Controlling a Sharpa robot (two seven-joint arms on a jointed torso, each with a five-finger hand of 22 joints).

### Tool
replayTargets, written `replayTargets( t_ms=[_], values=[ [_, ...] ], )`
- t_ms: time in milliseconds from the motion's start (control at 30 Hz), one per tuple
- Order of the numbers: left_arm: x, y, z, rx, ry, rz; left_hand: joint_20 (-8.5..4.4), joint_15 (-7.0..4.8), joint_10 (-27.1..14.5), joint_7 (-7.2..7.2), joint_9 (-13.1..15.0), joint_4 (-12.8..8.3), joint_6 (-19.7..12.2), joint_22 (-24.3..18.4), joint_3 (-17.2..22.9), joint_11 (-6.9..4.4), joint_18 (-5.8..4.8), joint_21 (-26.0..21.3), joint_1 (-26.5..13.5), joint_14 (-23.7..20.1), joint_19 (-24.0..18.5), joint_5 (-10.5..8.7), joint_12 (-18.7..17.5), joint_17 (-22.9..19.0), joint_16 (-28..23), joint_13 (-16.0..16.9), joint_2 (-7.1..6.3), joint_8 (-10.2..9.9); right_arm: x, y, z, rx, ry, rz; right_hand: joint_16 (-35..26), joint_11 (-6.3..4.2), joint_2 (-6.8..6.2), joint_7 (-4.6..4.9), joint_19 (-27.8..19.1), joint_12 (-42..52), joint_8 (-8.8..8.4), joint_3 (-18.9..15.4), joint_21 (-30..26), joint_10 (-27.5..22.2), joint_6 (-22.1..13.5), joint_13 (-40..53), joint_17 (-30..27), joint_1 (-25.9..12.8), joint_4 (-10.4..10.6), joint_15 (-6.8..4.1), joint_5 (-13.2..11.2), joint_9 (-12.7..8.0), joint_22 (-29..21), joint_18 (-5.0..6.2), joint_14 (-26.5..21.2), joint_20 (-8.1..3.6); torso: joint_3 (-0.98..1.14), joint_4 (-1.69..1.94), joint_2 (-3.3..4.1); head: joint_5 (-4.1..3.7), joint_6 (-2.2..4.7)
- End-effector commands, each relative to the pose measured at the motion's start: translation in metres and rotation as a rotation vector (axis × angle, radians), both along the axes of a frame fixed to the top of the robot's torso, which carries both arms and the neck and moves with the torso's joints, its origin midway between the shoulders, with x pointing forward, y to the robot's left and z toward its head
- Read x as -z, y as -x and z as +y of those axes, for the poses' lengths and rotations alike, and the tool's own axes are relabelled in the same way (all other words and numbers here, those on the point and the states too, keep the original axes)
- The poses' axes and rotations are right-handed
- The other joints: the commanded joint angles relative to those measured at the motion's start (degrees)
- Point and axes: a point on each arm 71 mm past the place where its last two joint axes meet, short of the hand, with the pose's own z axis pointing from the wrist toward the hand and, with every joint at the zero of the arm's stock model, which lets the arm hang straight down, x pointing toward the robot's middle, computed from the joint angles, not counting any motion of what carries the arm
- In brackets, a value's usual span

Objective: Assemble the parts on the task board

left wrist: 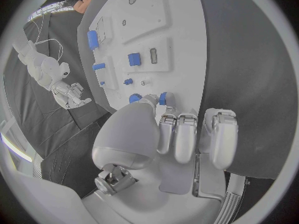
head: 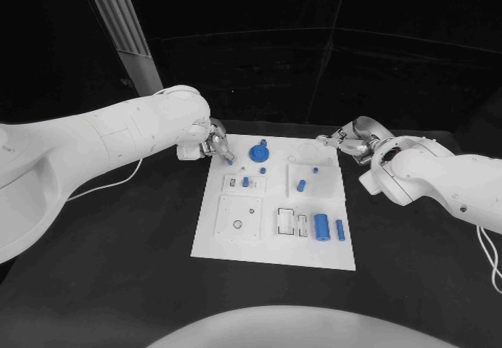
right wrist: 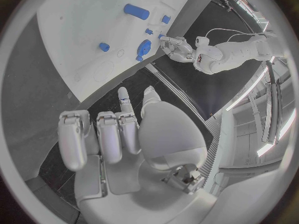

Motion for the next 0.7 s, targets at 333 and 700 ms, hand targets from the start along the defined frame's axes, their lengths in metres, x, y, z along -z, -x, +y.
replayTargets(
  t_ms=[333,700],
  values=[
    [-0.0002,0.0,-0.0003,0.003,-0.003,-0.001,-0.49,-0.26,6.2,-0.06,0.4,0.2,-0.2,15.0,5.0,-0.17,-0.31,0.1,0.6,6.1,5.7,0.22,0.1,15.1,-0.3,14.9,-1.33,0.6,-0.001,0.0002,0.0004,-0.003,0.0,0.001,0.1,-0.14,0.58,-0.19,6.0,0.1,0.24,-0.3,0.2,6.1,-0.5,15.0,15.1,0.4,0.0,-0.25,0.4,0.1,15.1,-0.43,6.0,-0.3,-0.03,0.01,0.0,-0.08,-0.11],
    [-0.0067,-0.0003,0.0046,0.013,0.101,-0.102,-0.44,-0.23,6.2,-0.13,0.6,0.2,0.4,15.0,6.3,-0.2,-0.28,0.0,-0.1,6.1,5.6,0.13,0.1,15.1,-0.3,14.9,-2.0,1.0,-0.0009,-0.0003,-0.0012,0.001,0.001,-0.001,0.1,-0.14,0.58,-0.19,6.0,0.1,0.24,-0.3,0.2,6.1,-0.5,15.0,15.1,0.4,0.0,-0.25,0.4,0.1,15.1,-0.43,6.0,-0.3,-0.01,0.12,-0.08,-0.28,-0.26]
  ],
)
